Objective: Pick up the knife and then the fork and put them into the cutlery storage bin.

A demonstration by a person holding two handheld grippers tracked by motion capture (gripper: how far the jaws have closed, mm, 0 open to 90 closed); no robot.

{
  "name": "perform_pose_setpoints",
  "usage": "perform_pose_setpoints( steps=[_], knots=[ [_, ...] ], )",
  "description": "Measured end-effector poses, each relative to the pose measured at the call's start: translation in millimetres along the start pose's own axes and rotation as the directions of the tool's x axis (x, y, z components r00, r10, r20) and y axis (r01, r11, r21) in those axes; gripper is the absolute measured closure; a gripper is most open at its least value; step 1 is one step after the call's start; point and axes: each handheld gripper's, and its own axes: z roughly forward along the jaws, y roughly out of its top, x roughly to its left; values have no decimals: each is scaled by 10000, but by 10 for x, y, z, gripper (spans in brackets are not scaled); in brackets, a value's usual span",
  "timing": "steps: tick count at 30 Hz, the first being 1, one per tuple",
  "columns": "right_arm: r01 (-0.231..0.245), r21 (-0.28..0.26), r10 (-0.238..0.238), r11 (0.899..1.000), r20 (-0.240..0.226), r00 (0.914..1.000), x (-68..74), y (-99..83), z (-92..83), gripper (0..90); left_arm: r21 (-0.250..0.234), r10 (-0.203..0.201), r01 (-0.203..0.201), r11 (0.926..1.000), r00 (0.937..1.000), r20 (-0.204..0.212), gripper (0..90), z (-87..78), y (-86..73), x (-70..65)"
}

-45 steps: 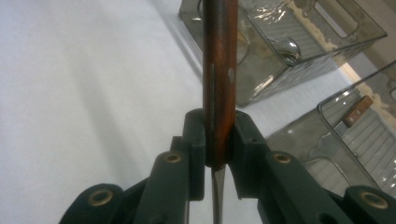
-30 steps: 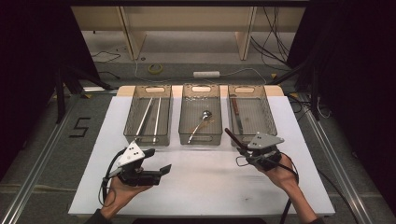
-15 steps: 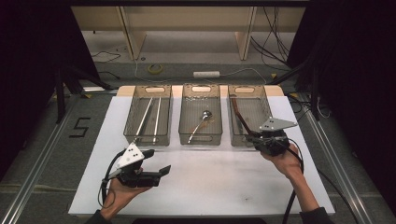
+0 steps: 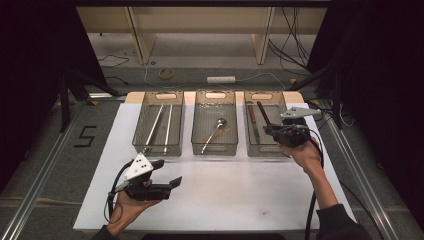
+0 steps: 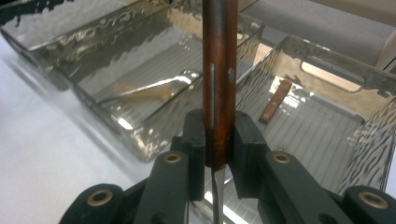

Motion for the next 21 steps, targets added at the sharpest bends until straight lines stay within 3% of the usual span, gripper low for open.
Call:
perform_pose_setpoints(
  steps=[21],
  knots=[
    [-859,188,848,9961,538,9949,-273,375,376,783,-120,107,-106,9999,9999,45,163,-2,2,-15]
  ],
)
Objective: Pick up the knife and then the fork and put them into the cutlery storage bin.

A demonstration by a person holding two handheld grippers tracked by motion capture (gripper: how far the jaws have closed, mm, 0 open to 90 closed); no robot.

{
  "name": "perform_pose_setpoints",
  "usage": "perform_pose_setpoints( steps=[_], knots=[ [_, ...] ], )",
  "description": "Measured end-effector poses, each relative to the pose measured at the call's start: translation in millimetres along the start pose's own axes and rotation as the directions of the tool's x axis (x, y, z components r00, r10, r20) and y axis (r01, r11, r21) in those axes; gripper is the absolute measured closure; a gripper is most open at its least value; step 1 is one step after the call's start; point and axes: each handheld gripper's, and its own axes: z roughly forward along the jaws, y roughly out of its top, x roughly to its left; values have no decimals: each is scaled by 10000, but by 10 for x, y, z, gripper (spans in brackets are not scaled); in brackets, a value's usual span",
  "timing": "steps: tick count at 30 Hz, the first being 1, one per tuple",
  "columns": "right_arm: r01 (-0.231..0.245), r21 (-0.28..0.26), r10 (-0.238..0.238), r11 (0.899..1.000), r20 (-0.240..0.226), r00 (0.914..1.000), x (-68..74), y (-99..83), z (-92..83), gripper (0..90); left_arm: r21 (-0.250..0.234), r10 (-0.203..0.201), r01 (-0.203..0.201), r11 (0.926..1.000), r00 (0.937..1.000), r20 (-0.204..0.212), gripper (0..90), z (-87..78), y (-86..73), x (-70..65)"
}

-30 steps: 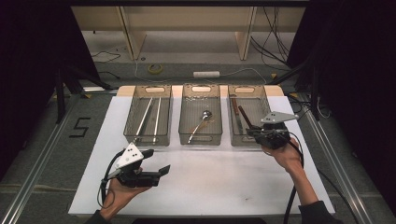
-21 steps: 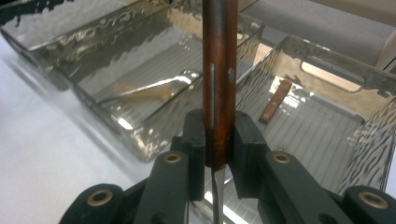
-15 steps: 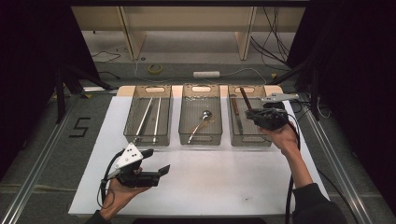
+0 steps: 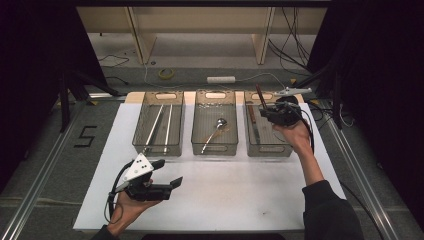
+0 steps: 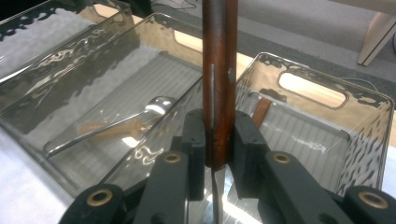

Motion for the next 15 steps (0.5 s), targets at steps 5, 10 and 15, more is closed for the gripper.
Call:
perform_pose_setpoints(
  steps=[5,10,15],
  knots=[
    [-413,19,413,9991,69,9991,-54,39,99,782,-13,-5,5,10000,10000,17,163,1,-1,0],
    [-644,108,641,9979,314,9975,-82,30,191,782,-16,15,-15,10000,10000,32,163,3,-1,-5],
    [-855,207,845,9961,461,9954,-110,0,275,782,32,74,-75,10000,10000,40,163,7,0,-13]
  ],
)
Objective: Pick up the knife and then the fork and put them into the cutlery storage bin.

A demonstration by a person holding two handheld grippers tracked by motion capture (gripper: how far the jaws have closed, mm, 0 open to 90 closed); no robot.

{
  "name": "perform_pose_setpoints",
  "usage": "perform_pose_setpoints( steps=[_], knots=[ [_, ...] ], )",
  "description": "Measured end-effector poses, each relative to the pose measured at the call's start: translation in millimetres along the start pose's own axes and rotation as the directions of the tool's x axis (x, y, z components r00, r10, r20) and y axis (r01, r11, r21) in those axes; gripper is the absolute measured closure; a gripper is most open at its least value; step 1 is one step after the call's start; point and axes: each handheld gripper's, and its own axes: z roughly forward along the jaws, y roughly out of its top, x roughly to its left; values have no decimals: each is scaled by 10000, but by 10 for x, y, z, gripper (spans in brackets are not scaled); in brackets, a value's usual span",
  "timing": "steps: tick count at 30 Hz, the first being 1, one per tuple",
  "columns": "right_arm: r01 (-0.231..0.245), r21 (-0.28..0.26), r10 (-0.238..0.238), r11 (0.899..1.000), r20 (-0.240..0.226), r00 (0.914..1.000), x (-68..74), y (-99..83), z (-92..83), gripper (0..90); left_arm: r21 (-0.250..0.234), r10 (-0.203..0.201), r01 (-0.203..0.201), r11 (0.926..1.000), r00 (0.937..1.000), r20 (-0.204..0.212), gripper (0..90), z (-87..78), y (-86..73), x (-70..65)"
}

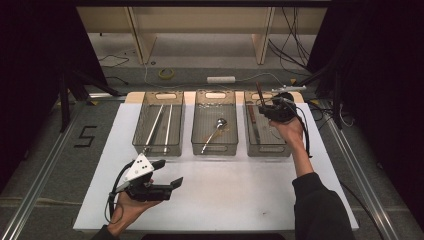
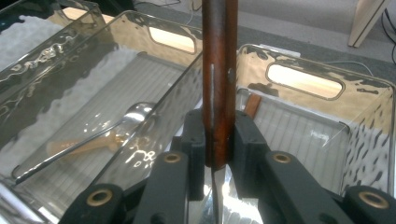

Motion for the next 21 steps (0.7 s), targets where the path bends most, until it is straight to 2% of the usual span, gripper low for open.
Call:
perform_pose_setpoints(
  steps=[13,21],
  knots=[
    [-368,312,362,9988,195,9992,-19,-80,158,780,5,59,-59,10000,10000,10,162,-3,1,-6],
    [-792,495,772,9956,413,9962,-50,-166,226,778,14,65,-65,10000,10000,-1,161,-1,1,-11]
  ],
)
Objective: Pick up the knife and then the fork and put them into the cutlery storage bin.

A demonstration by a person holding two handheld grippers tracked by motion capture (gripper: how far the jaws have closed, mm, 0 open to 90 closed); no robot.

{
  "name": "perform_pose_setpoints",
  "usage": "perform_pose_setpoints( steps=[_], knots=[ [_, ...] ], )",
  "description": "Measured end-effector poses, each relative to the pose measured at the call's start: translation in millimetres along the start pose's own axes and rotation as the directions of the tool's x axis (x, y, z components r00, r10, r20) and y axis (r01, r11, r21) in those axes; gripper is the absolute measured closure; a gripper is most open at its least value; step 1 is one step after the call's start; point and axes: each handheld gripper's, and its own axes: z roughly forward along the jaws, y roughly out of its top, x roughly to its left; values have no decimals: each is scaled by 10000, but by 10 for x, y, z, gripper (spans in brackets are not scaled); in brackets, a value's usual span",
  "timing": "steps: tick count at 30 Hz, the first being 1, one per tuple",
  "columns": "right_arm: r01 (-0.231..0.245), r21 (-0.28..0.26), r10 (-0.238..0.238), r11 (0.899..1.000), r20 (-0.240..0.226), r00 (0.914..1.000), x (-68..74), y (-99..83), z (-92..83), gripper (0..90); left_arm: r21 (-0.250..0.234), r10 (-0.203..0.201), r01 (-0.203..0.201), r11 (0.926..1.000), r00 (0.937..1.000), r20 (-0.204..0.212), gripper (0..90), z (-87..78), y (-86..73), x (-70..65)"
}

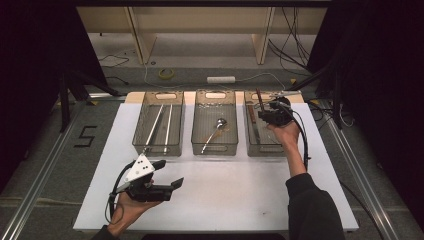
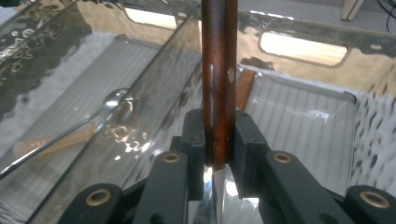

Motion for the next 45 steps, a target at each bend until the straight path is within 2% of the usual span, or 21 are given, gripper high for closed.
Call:
perform_pose_setpoints(
  steps=[11,17,22,27,32,37,40,45],
  knots=[
    [-259,314,251,9992,253,9994,-47,-82,65,773,-5,9,-9,10000,10000,-8,160,-2,1,6],
    [-498,469,487,9977,240,9985,-64,-130,104,770,13,15,-15,10000,10000,-8,160,8,-1,-1],
    [-459,658,439,9968,319,9985,-50,-128,115,764,10,-18,17,10000,10000,11,160,4,1,2],
    [-666,621,644,9958,367,9972,-57,-119,104,686,17,-2,2,10000,10000,2,160,9,-1,1],
    [-675,556,657,9962,334,9973,-63,-97,57,620,12,-30,30,10000,10000,1,160,9,0,4],
    [-811,463,811,9956,29,9967,-70,-87,-14,534,8,-29,29,10000,10000,-9,160,9,0,8],
    [-691,372,697,9969,-167,9974,-56,-81,-76,490,9,-30,30,10000,10000,-9,159,9,0,8],
    [-684,131,692,9976,-767,9946,-5,-70,-196,431,7,-61,61,10000,10000,-9,159,10,0,11]
  ],
)
